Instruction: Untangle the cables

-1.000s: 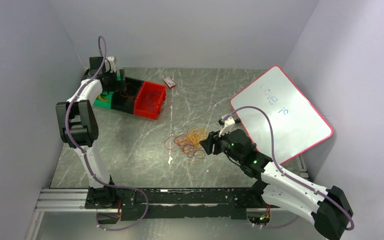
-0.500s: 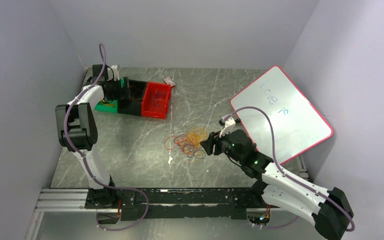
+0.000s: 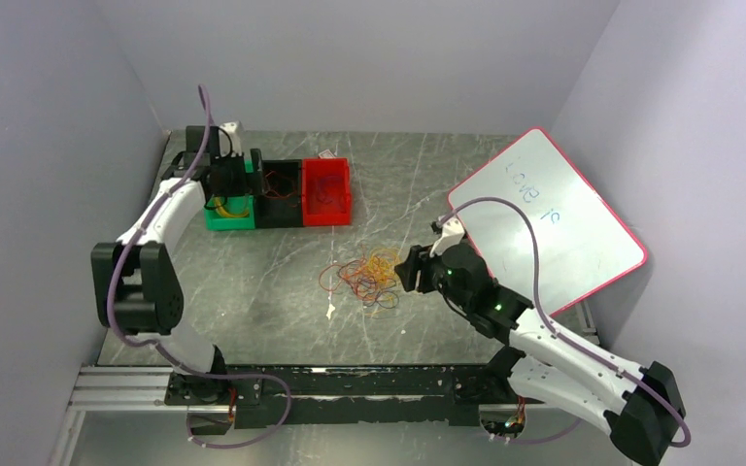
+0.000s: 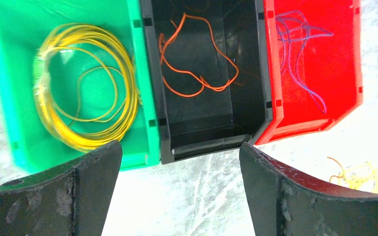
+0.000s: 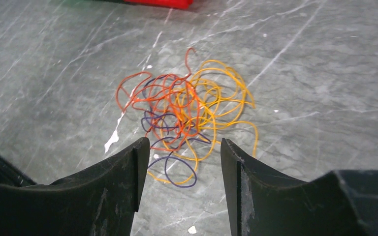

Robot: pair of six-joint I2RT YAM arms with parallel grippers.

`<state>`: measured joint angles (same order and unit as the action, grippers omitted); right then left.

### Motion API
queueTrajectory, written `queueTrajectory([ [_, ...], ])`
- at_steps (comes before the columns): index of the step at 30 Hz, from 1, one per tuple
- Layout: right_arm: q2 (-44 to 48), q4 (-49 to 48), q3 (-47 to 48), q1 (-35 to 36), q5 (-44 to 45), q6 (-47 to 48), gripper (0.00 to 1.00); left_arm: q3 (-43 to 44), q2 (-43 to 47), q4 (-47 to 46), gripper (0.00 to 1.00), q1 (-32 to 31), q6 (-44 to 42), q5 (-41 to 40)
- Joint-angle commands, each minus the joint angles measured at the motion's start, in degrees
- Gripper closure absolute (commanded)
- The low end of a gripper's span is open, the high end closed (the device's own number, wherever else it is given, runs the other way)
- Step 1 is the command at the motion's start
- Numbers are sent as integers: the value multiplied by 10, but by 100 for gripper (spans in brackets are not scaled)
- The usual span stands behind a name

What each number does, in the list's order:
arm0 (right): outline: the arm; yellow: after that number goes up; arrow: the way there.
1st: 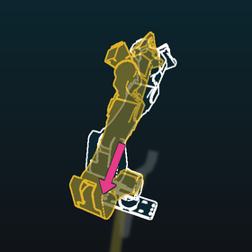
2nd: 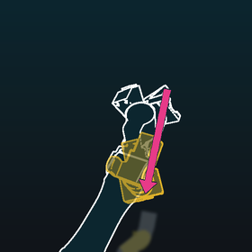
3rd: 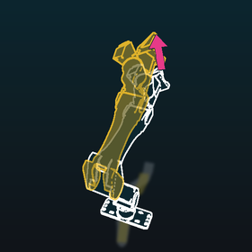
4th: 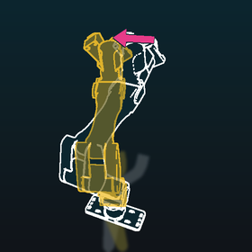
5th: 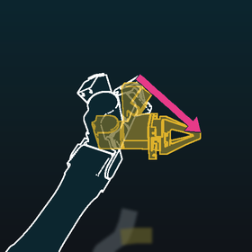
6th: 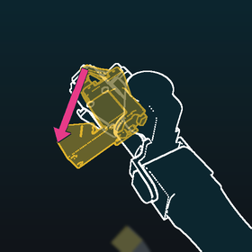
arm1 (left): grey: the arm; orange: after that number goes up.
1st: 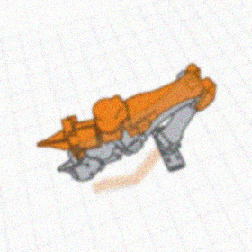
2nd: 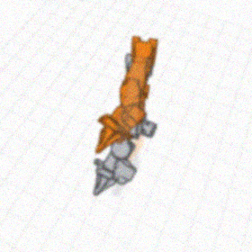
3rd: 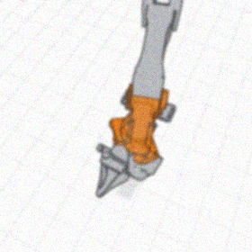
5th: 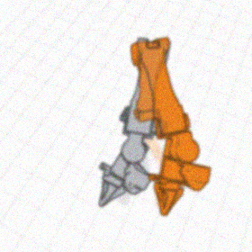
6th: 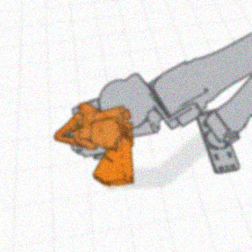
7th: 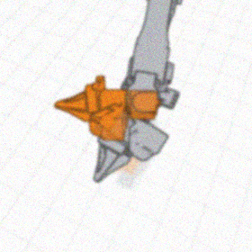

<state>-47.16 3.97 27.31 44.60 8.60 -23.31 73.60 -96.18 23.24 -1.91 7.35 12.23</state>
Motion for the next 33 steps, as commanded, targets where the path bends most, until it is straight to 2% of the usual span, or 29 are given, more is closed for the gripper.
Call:
queueTrajectory([
  [1, -26, 85, 42, 0, 79, -38, 40, -21, 76, 16, 7, 4, -3, -42],
  [6, -93, 106, 81, 0, 61, -42, 40, -76, 168, 3, 7, 0, 6, 0],
  [12, -175, 76, 116, -2, 31, -20, 42, -175, 285, -23, 8, -31, 62, -9],
  [18, -261, 58, 150, -11, 19, -9, 49, -236, 364, -33, 9, -37, 99, 15],
  [23, -301, 55, 171, -12, 26, -3, 62, -252, 399, -11, 9, -39, 98, -3],
  [30, -270, 39, 177, -12, 2, 5, 98, -289, 441, -47, 10, -44, 106, 36],
  [33, -228, 38, 177, -12, -22, 8, 100, -321, 487, -99, 7, -62, 116, 53],
])
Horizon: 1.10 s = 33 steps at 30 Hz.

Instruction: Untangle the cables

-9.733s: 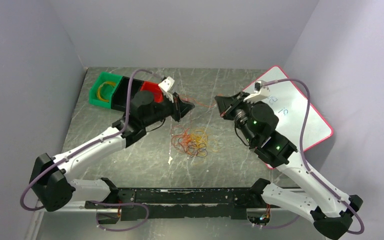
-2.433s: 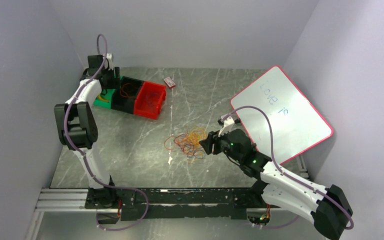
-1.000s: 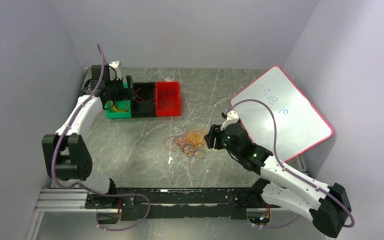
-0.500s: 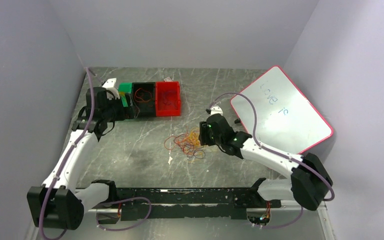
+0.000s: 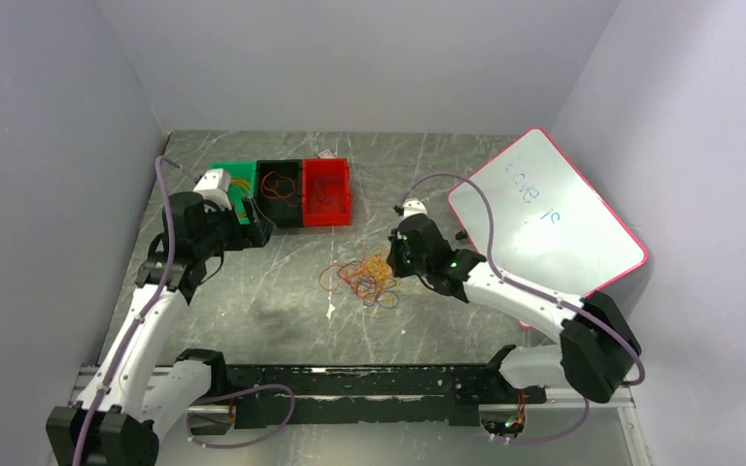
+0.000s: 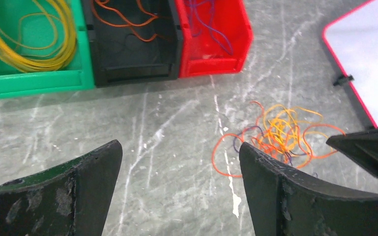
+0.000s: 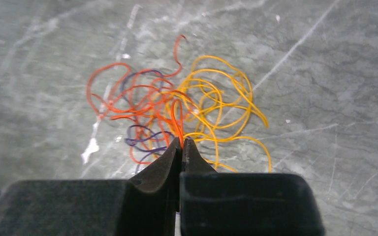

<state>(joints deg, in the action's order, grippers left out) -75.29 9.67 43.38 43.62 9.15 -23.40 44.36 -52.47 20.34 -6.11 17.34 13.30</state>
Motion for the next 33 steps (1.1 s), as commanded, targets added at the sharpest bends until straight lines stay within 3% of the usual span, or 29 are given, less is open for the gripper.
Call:
queueTrajectory([
  [1, 68, -17, 20, -2, -40, 8, 100, -39, 62, -87, 6, -28, 21, 50],
  [11, 154, 87, 89, -3, -105, -26, 100, -134, 63, -320, 5, -151, 84, 97],
  [16, 151, 136, 137, -4, -121, -37, 100, -159, 30, -437, 5, -199, 103, 116],
  [24, 133, 149, 182, -7, -131, -63, 100, -105, -66, -458, 6, -327, 43, 67],
  [33, 122, 151, 193, -7, -154, -72, 100, -61, -131, -484, 6, -386, 1, 31],
])
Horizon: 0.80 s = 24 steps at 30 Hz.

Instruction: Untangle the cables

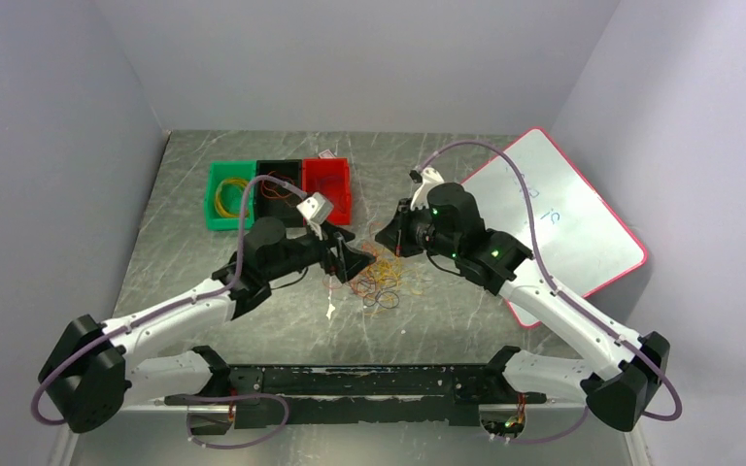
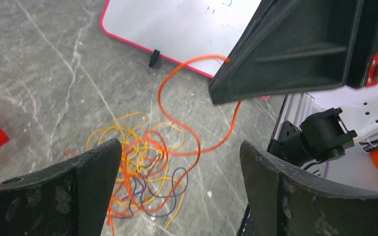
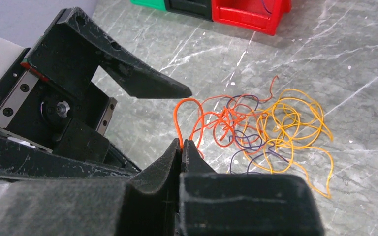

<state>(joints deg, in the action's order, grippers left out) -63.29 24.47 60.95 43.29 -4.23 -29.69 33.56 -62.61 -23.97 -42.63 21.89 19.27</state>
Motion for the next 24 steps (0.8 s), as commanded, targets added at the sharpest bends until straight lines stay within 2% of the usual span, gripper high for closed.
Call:
queueTrajectory([
  [1, 3, 2, 17, -4, -24, -10, 100, 56, -40, -36, 7, -26, -54, -35],
  [9, 2, -2, 37, -3, -42, -17, 100, 90, -104, -46, 8, -35, -75, -26],
  [18, 20, -10, 57, -4, -44, -26, 100, 64, -154, -78, 33, -49, -55, -7],
  [24, 47, -14, 68, -4, -14, -25, 100, 29, -174, -108, 47, -52, -25, -11],
])
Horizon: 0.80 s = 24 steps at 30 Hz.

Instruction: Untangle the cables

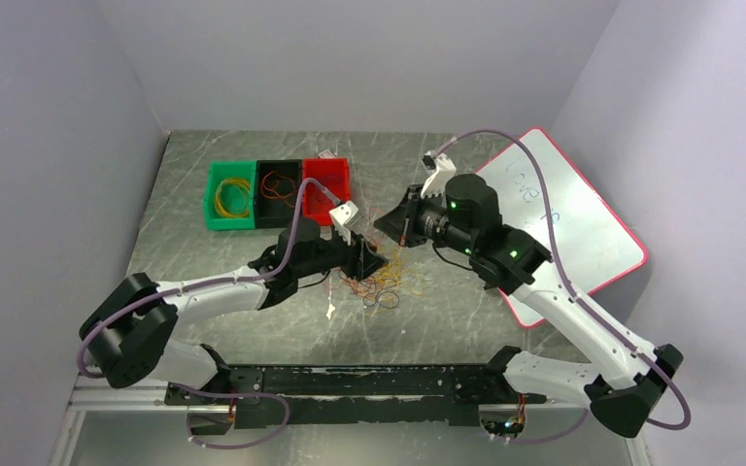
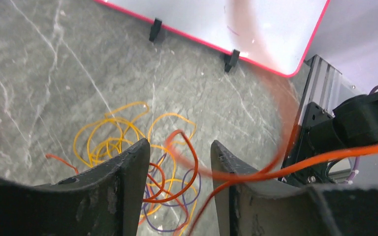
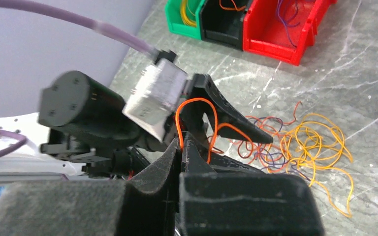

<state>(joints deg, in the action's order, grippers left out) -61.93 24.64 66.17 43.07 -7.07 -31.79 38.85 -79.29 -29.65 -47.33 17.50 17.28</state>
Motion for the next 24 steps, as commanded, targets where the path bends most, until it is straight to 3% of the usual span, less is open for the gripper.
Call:
queueTrajectory([
  [1, 42, -24, 10, -1, 20, -6, 100, -29, -10, -54, 50, -5, 23, 8],
  [6, 79, -56, -8, -1, 36, -19, 100, -48, -21, -72, 73, -5, 40, 2],
  [9, 88, -63, -3, -1, 41, -17, 100, -56, -32, -83, 79, -5, 56, 2],
  [24, 124, -86, 93, -1, 75, 41, 100, -86, -87, -131, 80, -5, 84, 6],
])
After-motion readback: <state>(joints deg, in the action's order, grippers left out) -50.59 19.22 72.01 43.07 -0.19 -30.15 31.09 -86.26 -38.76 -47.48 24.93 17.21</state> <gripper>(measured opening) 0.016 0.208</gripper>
